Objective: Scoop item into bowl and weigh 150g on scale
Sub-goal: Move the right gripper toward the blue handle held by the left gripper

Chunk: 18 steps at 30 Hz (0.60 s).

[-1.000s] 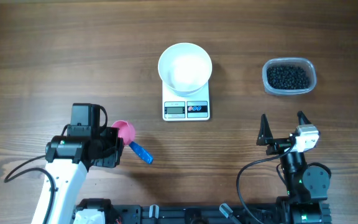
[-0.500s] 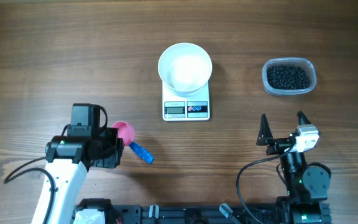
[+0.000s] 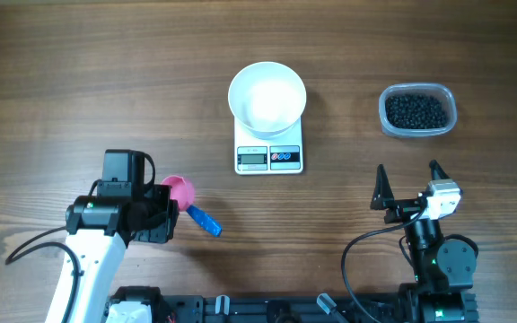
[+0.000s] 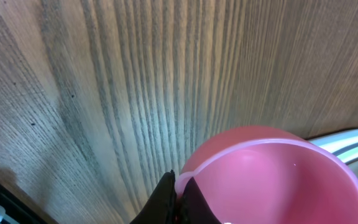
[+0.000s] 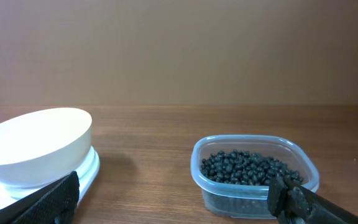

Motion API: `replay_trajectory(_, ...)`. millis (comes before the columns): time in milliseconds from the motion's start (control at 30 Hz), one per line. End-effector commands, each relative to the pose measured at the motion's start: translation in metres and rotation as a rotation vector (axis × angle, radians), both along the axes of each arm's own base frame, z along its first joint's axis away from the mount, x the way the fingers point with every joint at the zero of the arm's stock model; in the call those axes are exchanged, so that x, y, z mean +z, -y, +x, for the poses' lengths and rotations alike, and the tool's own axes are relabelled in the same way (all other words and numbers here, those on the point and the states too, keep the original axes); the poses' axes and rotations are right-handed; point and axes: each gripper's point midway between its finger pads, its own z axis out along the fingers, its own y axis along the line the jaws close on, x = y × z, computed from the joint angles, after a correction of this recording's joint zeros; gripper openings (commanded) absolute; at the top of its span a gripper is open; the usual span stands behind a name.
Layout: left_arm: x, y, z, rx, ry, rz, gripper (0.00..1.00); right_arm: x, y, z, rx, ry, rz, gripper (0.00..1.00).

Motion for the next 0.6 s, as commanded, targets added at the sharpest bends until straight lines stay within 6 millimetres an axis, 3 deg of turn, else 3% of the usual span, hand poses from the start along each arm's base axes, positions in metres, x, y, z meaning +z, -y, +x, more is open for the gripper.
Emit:
replay_trajectory(0,0.003,-0.002,0.001,0.024,0.008,0.004,0.04,0.003,-0.007,-0.001,0.039,-0.026,0.35,1.0)
replay_trajectory(100,0.002,-0.002,-0.002,0.079,-0.015,-0.013,0.04,0.002,-0.032,-0.005,0.168,-0.145,0.833,1.0)
replay_trajectory(233,0.003,0.004,-0.004,0.152,-0.049,-0.067,0.04,-0.001,-0.067,-0.018,0.333,-0.376,1.216,1.0)
replay_trajectory(400,0.004,0.006,-0.004,0.18,-0.057,-0.081,0.04,-0.007,-0.08,-0.024,0.382,-0.475,1.273,1.0)
replay_trajectory(567,0.004,0.005,-0.004,0.18,-0.057,-0.08,0.04,0.002,-0.088,-0.029,0.491,-0.359,0.935,1.0)
